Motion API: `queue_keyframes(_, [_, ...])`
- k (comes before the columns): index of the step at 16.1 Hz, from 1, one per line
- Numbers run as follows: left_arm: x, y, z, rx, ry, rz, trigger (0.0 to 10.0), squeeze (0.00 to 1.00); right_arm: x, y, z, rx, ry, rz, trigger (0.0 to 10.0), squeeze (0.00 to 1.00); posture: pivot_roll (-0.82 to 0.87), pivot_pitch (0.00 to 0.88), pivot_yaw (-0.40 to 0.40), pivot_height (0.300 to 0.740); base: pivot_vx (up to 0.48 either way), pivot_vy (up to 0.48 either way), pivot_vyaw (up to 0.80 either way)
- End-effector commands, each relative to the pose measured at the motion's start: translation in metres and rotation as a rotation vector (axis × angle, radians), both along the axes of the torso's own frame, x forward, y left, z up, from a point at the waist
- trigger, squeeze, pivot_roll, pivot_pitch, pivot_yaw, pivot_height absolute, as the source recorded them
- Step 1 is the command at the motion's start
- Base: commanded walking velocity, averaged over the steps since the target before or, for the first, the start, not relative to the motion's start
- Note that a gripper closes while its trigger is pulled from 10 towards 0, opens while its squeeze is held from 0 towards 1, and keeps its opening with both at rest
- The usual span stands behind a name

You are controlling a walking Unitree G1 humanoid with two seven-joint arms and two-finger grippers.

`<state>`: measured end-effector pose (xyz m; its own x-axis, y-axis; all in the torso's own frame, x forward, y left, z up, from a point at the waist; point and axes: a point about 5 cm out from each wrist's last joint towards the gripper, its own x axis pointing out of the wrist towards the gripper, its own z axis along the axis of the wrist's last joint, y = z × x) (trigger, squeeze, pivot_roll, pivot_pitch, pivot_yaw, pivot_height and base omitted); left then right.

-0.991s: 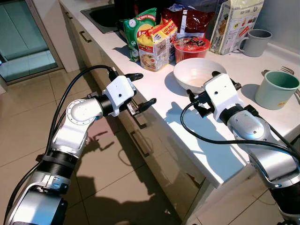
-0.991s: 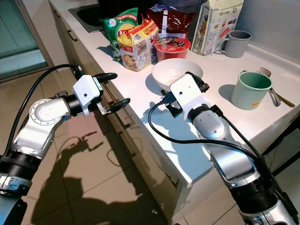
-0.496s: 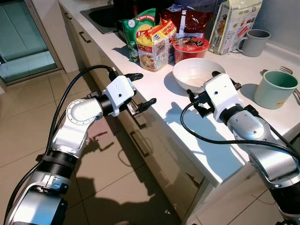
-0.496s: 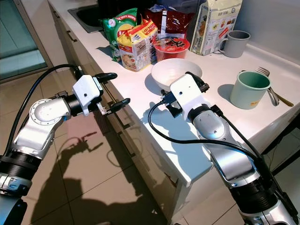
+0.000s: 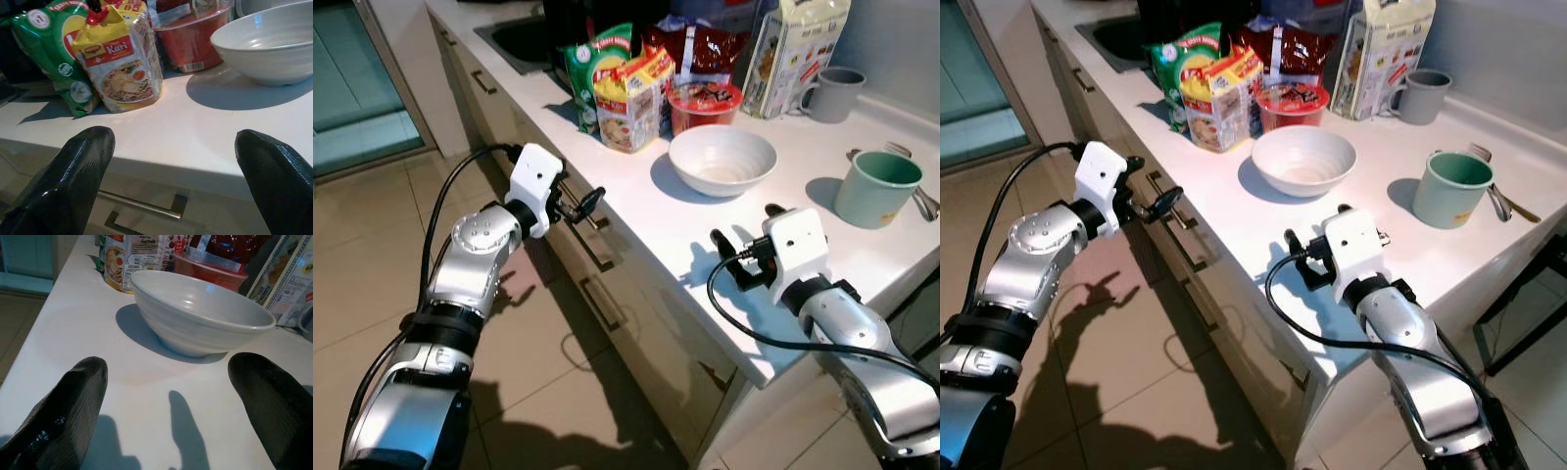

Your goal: Setting the table

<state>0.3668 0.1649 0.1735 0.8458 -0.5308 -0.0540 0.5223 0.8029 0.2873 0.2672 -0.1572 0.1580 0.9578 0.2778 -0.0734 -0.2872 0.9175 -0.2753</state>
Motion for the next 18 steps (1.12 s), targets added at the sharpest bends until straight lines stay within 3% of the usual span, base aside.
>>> queue_keyframes(1, [0.004, 0.004, 0.007, -0.005, -0.012, 0.022, 10.0, 0.00, -0.001, 0.001, 0.002, 0.011, -0.020, 0.013, 10.0, 0.00, -0.04, 0.000, 0.062, 0.740, 0.000, 0.000, 0.00])
queue_keyframes(3, [0.005, 0.006, 0.007, -0.006, -0.006, 0.035, 10.0, 0.00, -0.002, 0.003, 0.005, 0.039, -0.041, 0.014, 10.0, 0.00, -0.04, 0.000, 0.060, 0.740, 0.000, 0.000, 0.00])
queue_keyframes(5, [0.005, 0.006, 0.007, -0.004, -0.004, 0.038, 10.0, 0.00, 0.000, 0.002, 0.016, 0.159, -0.072, -0.017, 10.0, 0.00, -0.04, 0.000, 0.061, 0.740, 0.000, 0.000, 0.00])
queue_keyframes(9, [0.006, 0.006, 0.009, 0.009, -0.008, 0.029, 10.0, 0.00, 0.003, -0.002, 0.021, 0.264, -0.090, -0.077, 10.0, 0.00, -0.04, 0.000, 0.074, 0.740, 0.000, 0.000, 0.00])
queue_keyframes(12, [0.006, 0.006, 0.009, 0.010, -0.007, 0.034, 10.0, 0.00, 0.007, -0.007, 0.021, 0.282, -0.086, -0.132, 10.0, 0.00, -0.04, 0.000, 0.078, 0.740, 0.000, 0.000, 0.00])
queue_keyframes(18, [0.006, 0.000, 0.010, 0.019, -0.010, 0.006, 10.0, 0.00, 0.027, 0.024, 0.003, 0.276, -0.026, 0.003, 10.0, 0.00, -0.02, 0.000, 0.084, 0.740, 0.000, 0.000, 0.00])
